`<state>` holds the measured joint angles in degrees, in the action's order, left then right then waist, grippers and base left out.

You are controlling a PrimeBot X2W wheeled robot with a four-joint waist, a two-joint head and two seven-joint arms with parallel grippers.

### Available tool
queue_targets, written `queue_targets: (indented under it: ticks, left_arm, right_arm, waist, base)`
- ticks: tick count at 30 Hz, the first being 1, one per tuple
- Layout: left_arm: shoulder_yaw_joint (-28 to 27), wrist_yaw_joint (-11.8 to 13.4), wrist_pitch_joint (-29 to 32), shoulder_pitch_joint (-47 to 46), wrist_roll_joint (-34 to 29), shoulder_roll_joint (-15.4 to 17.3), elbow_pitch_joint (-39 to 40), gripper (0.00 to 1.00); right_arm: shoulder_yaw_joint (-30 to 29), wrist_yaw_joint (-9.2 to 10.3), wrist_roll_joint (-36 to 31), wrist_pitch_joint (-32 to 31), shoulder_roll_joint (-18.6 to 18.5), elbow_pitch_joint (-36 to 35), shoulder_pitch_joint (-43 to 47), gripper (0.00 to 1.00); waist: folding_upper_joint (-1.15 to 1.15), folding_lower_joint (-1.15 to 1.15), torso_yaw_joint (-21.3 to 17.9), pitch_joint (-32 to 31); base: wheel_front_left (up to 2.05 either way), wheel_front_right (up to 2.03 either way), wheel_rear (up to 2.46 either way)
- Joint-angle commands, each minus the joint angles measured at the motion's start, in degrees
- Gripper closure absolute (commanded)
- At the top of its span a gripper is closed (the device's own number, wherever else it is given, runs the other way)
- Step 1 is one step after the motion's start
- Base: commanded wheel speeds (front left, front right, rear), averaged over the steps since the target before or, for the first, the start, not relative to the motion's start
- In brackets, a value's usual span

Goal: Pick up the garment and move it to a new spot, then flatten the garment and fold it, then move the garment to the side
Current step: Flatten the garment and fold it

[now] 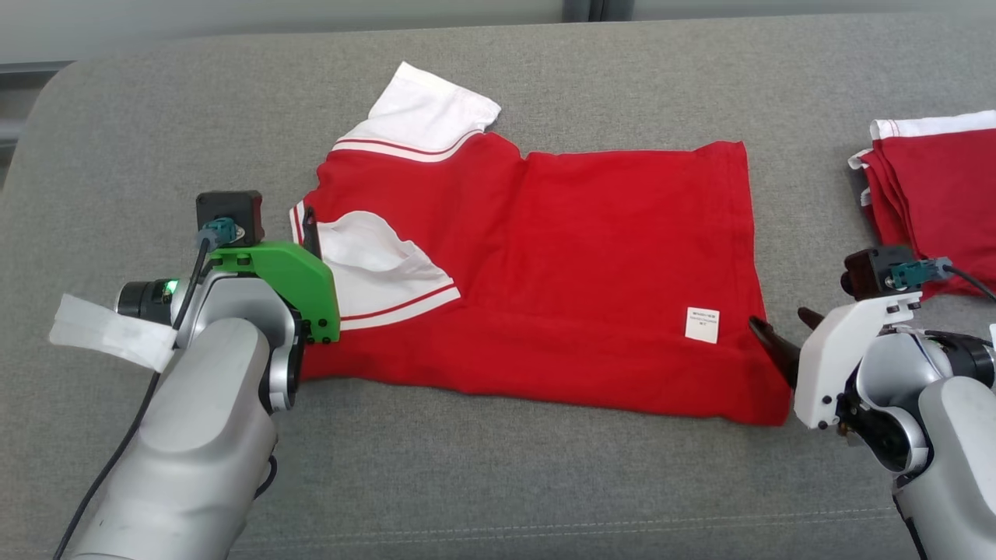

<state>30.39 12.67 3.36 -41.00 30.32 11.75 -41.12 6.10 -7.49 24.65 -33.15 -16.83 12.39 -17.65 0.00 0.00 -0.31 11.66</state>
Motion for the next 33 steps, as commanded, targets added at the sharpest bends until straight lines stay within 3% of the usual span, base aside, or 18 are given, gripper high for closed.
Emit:
queue_targets:
  ticks: [1, 20, 28, 33]
  left_arm:
    - [0.1, 0.0, -0.7, 0.8, -0.4, 0.7, -0.2, 0.00]
    - [3.0, 2.2, 0.0, 13.6, -0.6, 4.4, 2.7, 0.00]
    - [4.0, 3.1, 2.7, 15.9, -0.4, 5.4, 3.1, 0.00]
    - [4.3, 2.2, 4.5, 15.8, 0.3, 5.5, 3.7, 0.00]
  right_arm:
    - [-0.5, 0.01, -0.1, 0.8, -0.3, -0.7, 0.5, 0.00]
    - [-6.5, 0.01, -4.8, -3.0, 3.5, -15.2, 16.6, 0.00]
    - [-8.1, 0.01, -6.1, -2.8, 6.1, -14.6, 19.0, 0.00]
    - [-8.6, 0.01, -7.2, -1.5, 7.1, -13.0, 18.3, 0.00]
  waist:
    - [0.00, 0.00, 0.2, -0.3]
    - [0.00, 0.00, 1.1, -4.0]
    - [0.00, 0.00, 0.9, -4.6]
    - [0.00, 0.00, 0.8, -3.9]
  base:
    - [0.00, 0.00, 0.00]
    - [0.00, 0.00, 0.00]
    - [0.00, 0.00, 0.00]
    - [0.00, 0.00, 0.00]
